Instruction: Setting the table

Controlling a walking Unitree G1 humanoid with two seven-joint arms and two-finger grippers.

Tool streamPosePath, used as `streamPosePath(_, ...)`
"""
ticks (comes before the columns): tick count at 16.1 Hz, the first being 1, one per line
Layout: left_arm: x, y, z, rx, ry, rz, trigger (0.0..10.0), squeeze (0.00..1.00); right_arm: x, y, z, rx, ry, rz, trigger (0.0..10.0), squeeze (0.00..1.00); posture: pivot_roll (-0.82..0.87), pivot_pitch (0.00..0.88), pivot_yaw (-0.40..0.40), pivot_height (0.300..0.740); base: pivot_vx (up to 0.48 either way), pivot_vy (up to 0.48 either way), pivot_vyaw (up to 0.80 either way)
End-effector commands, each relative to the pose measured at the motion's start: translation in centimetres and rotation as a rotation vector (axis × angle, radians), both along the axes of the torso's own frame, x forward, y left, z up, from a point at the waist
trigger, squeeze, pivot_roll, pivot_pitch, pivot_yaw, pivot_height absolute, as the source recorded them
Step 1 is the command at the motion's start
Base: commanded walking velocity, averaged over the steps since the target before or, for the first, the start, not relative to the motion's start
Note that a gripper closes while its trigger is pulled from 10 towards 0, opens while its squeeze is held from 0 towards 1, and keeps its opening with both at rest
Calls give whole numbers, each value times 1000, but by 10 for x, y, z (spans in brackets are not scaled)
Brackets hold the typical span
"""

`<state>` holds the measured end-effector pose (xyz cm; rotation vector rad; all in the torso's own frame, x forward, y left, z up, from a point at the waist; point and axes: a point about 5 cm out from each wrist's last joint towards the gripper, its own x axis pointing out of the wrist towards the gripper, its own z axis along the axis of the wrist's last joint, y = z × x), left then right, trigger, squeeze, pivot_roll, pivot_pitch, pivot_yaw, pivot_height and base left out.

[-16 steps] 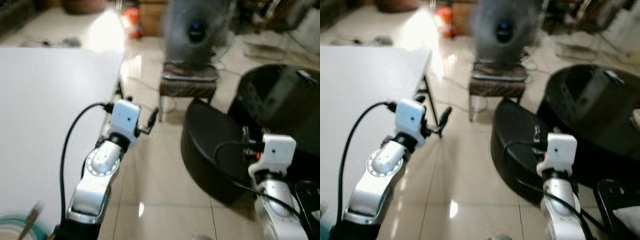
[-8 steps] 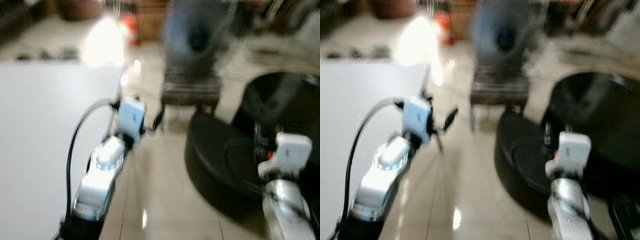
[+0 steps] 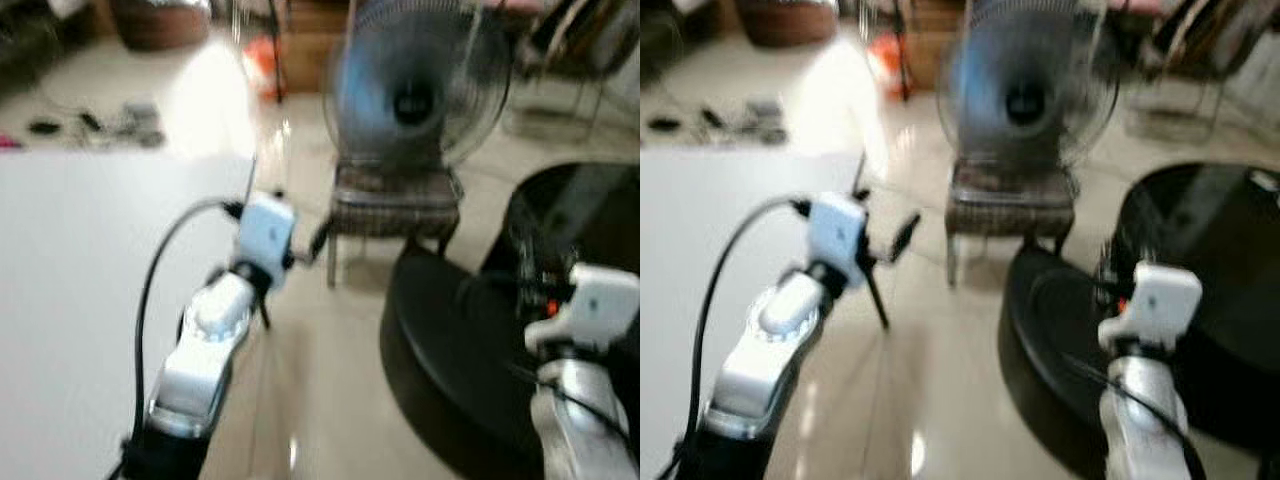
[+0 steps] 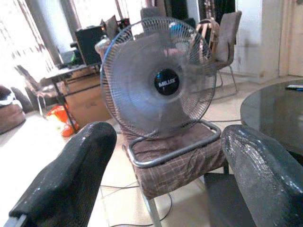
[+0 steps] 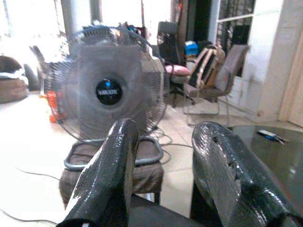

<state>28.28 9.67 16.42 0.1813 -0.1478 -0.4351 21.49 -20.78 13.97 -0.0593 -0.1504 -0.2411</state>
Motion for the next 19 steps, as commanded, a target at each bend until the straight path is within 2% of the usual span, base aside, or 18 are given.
streamPosePath(1,-1,-10,3,-5,-10,-32,10000,0,-3,-8,4,-5,-19,-29,10000,0,-107,39,35,740,472,0,0)
streamPosePath(3,-1,-11,0,-6,-2,-34,10000,0,-4,-11,3,-4,-8,-30,10000,0,-115,46,43,740,471,0,0)
streamPosePath(5,0,-10,0,-12,2,-30,10000,0,-1,-8,-1,12,34,34,10000,0,-116,53,41,740,469,0,0)
streamPosePath(7,0,-7,-5,-20,25,-7,10000,0,7,3,-19,16,168,164,10000,0,-118,61,35,740,474,0,0)
streamPosePath(8,1,-3,-12,-42,73,22,10000,0,11,6,-26,7,213,178,10000,0,-118,61,36,740,431,0,0)
streamPosePath(9,3,4,-26,-44,165,75,10000,0,13,6,-35,15,264,168,10000,0,-114,61,33,740,0,0,0)
streamPosePath(10,4,6,-32,-39,197,93,10000,0,13,5,-38,24,282,163,10000,0,-112,61,32,740,0,0,0)
streamPosePath(11,7,20,-48,23,247,181,10000,0,16,7,-46,18,307,170,10000,0,-103,59,26,740,0,0,0)
streamPosePath(12,8,26,-53,46,256,215,10000,0,17,7,-49,20,314,173,10000,0,-103,59,26,740,0,0,0)
streamPosePath(13,9,35,-56,67,256,269,10000,0,20,9,-50,29,313,184,10000,0,-83,61,16,740,0,0,0)
streamPosePath(14,10,49,-51,40,239,336,10000,0,28,14,-53,72,302,213,10000,0,-42,64,1,740,0,0,0)
streamPosePath(16,9,50,-48,44,223,326,10000,0,30,15,-57,78,308,222,10000,0,-18,68,-3,740,0,0,0)
streamPosePath(19,5,40,-47,42,228,233,10000,0,35,17,-62,97,310,225,10000,0,-14,64,6,740,0,0,0)
